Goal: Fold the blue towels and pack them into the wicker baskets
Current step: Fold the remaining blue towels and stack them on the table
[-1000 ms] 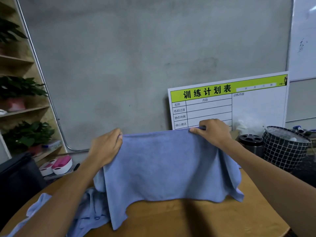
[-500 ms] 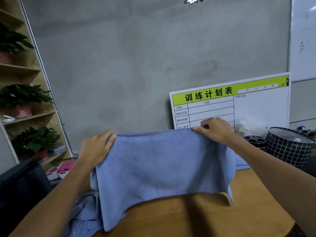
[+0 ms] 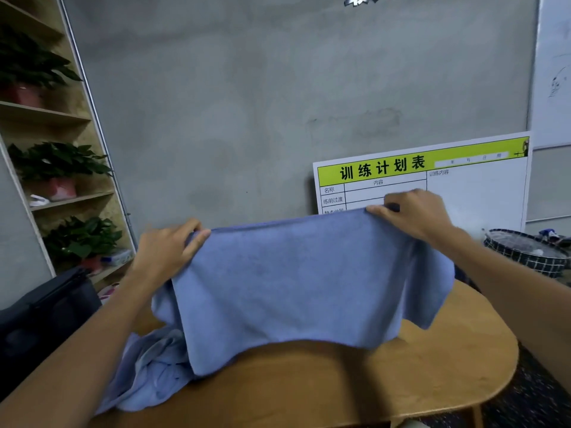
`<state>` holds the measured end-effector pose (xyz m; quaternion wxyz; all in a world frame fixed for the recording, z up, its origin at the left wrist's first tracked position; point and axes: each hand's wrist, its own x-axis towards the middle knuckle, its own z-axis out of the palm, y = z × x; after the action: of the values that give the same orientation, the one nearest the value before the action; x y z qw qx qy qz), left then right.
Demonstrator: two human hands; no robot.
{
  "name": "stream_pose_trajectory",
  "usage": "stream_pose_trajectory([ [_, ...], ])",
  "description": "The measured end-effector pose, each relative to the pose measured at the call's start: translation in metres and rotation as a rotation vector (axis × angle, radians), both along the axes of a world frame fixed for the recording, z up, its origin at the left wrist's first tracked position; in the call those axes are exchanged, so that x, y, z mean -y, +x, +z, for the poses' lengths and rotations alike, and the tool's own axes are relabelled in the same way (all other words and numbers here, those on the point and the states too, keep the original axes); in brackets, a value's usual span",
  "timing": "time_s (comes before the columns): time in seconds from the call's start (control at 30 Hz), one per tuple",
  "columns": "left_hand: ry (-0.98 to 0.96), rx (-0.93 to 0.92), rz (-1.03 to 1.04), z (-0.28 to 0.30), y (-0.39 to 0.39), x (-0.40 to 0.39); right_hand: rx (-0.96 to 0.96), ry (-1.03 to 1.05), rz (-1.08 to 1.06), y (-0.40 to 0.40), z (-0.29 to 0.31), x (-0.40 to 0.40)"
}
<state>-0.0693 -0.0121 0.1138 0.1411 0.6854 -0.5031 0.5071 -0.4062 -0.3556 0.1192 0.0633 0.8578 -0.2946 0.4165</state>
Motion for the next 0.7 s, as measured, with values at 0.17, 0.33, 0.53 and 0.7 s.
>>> stream_pose_trajectory([
  [0.17,-0.087,0.037,-0.024,0.047,-0.005,-0.013,0.019,-0.128,0.009,-0.009,0.044,0.001],
  [0.33,0.015,-0.029,0.018,0.026,0.034,0.007,-0.159,-0.065,-0.011,0.02,0.034,0.03],
  [0.53,0.212,-0.21,0.07,-0.092,0.086,0.06,-0.306,-0.02,0.008,0.078,-0.088,0.094],
  [0.7,0.348,-0.343,0.125,-0.197,0.13,0.095,-0.258,-0.01,0.08,0.11,-0.205,0.141],
])
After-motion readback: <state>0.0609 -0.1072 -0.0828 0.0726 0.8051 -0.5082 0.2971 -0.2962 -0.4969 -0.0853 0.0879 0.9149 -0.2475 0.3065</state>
